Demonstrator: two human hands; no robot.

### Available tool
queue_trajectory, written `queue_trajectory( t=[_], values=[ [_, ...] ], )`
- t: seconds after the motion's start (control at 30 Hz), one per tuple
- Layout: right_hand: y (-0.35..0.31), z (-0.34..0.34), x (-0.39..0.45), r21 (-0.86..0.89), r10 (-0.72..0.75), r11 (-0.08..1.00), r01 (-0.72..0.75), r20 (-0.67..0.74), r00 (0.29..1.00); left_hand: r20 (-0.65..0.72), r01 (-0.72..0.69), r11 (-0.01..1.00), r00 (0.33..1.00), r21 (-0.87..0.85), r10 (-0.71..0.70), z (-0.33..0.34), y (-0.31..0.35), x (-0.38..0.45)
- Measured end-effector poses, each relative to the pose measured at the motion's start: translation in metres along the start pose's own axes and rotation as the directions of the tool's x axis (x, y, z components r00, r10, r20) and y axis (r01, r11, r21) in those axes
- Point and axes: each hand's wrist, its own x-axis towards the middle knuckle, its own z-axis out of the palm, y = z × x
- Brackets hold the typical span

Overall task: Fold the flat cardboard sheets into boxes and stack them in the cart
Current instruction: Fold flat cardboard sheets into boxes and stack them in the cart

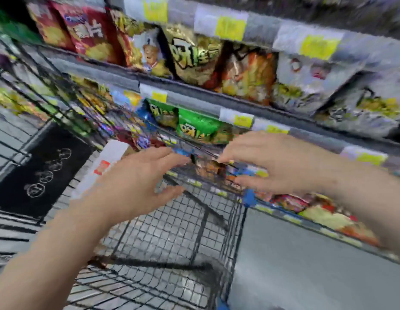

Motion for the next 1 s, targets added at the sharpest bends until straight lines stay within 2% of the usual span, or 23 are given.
queue_trajectory(
  t=[0.07, 0.17, 0.4, 0.53, 0.63, 0.73, 0.8, 0.9, 0.93, 1.0],
  values=[
    [0.001, -0.014, -0.047, -0.07, 0.053, 0.996, -0.051, 0.026, 0.998, -0.016, -0.145, 0.989, 0.989, 0.038, 0.145, -0.011, 0.034, 0.019],
    [-0.001, -0.027, -0.123, -0.145, 0.156, 0.977, -0.156, -0.014, 0.988, 0.004, -0.337, 0.938, 0.941, 0.084, 0.338, -0.016, 0.091, 0.04],
    [-0.038, -0.024, -0.318, -0.21, 0.37, 0.903, -0.374, -0.058, 0.927, 0.101, -0.566, 0.814, 0.824, 0.128, 0.557, 0.013, 0.25, 0.054],
    [-0.077, -0.008, -0.455, -0.206, 0.48, 0.839, -0.503, -0.155, 0.864, 0.122, -0.683, 0.722, 0.73, 0.111, 0.672, 0.044, 0.376, 0.041],
    [-0.116, 0.001, -0.551, -0.198, 0.611, 0.754, -0.626, -0.137, 0.78, 0.145, -0.757, 0.648, 0.653, 0.089, 0.743, 0.063, 0.465, 0.031],
    [-0.157, 0.011, -0.64, -0.167, 0.726, 0.646, -0.745, -0.167, 0.667, 0.19, -0.85, 0.518, 0.526, 0.094, 0.829, 0.081, 0.555, 0.024],
    [-0.186, 0.018, -0.694, -0.092, 0.81, 0.544, -0.834, -0.203, 0.55, 0.208, -0.897, 0.44, 0.44, 0.05, 0.874, 0.092, 0.616, 0.018],
    [-0.217, 0.023, -0.741, 0.021, 0.919, 0.372, -0.928, -0.147, 0.365, 0.227, -0.94, 0.339, 0.335, 0.021, 0.914, 0.108, 0.682, 0.01],
    [-0.223, 0.026, -0.752, -0.008, 0.917, 0.366, -0.931, -0.168, 0.362, 0.239, -0.954, 0.3, 0.297, 0.028, 0.924, 0.113, 0.697, 0.009],
    [-0.234, 0.036, -0.776, -0.007, 0.938, 0.315, -0.949, -0.153, 0.312, 0.26, -0.976, 0.219, 0.212, 0.005, 0.942, 0.125, 0.727, 0.008]
  ],
)
